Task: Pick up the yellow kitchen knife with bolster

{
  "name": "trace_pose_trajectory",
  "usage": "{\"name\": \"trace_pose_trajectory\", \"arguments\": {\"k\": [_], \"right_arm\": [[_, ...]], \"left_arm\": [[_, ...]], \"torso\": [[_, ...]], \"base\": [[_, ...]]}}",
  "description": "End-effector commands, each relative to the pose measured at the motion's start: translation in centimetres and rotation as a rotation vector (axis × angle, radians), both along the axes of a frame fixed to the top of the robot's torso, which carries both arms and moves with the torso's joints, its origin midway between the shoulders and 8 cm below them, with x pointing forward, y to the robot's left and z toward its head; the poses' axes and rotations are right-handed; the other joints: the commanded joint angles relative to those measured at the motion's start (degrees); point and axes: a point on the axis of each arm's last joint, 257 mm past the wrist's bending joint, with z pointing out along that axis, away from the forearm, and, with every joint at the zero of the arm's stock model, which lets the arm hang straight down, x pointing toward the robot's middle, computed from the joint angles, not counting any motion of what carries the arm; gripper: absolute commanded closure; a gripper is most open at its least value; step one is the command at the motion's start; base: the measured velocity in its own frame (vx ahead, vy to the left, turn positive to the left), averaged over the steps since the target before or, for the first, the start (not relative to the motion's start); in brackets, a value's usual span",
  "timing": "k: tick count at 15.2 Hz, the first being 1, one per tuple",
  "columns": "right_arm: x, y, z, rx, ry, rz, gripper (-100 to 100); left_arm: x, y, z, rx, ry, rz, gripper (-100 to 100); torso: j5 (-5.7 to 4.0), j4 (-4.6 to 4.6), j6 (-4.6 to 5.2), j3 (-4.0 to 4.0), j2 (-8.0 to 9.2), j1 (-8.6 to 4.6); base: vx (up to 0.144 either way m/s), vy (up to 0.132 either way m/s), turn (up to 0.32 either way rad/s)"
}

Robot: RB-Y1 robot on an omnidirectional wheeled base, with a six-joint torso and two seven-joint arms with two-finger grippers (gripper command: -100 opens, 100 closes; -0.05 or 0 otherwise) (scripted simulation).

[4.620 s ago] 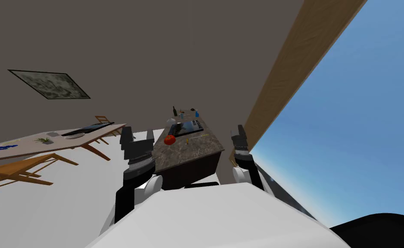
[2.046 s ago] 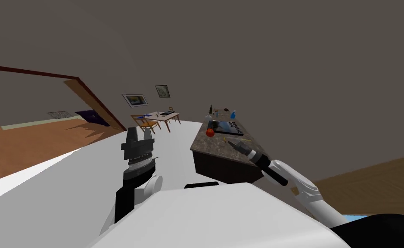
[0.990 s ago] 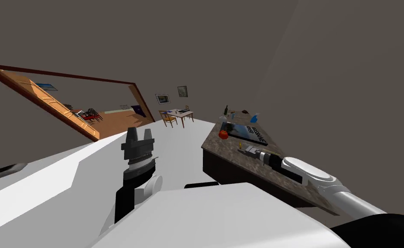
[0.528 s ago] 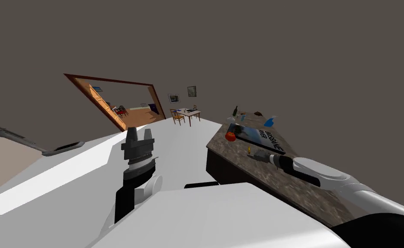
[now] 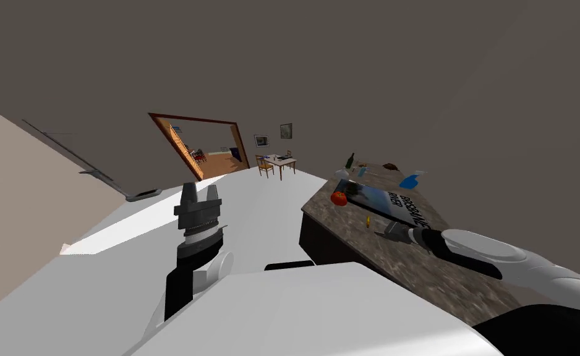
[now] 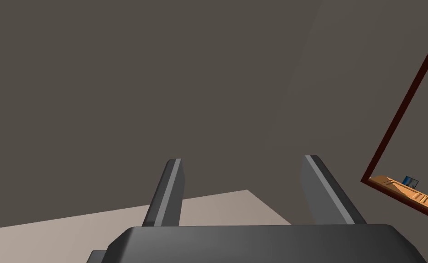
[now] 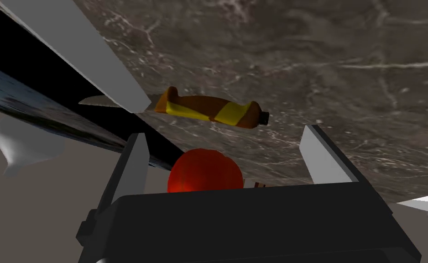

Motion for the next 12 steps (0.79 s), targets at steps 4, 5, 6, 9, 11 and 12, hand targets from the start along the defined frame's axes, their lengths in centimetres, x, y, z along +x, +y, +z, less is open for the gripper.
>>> {"name": "trace_pose_trajectory", "arguments": {"k": [4,5,6,9,11,12], "right_arm": [[-4.3,-6.3,-0.7,-0.143,0.117,-0.043,-100],[-5.8,-7.8,-0.8,-0.181,0.155,-0.051,-100],[-6.0,-8.1,-0.8,-0.184,0.157,-0.057,-100],[-8.9,-11.0,-0.8,-0.251,0.225,-0.078,-100],[-11.9,-13.4,-0.8,-0.304,0.288,-0.098,-100],[-12.2,-13.6,-0.9,-0.309,0.296,-0.1,-100]], "left_arm": [[0.0,0.0,0.0,0.0,0.0,0.0,0],[0.0,0.0,0.0,0.0,0.0,0.0,0],[0.0,0.0,0.0,0.0,0.0,0.0,0],[0.0,0.0,0.0,0.0,0.0,0.0,0],[0.0,0.0,0.0,0.0,0.0,0.0,0],[0.0,0.0,0.0,0.0,0.0,0.0,0]], "torso": [[-0.02,0.0,-0.02,0.0,-0.01,-0.03],[-0.02,0.0,-0.03,-0.01,-0.01,-0.04],[-0.03,0.0,-0.06,-0.01,0.0,-0.06],[-0.03,0.01,-0.02,0.02,0.03,-0.06],[-0.03,0.02,-0.02,0.06,0.1,-0.08],[-0.03,0.03,0.0,0.07,0.12,-0.08]], "base": [[-0.05,-0.033,0.217],[-0.059,-0.04,0.325],[-0.062,-0.044,0.229],[-0.06,-0.038,0.187],[-0.087,-0.042,0.26],[-0.072,-0.035,0.104]]}}
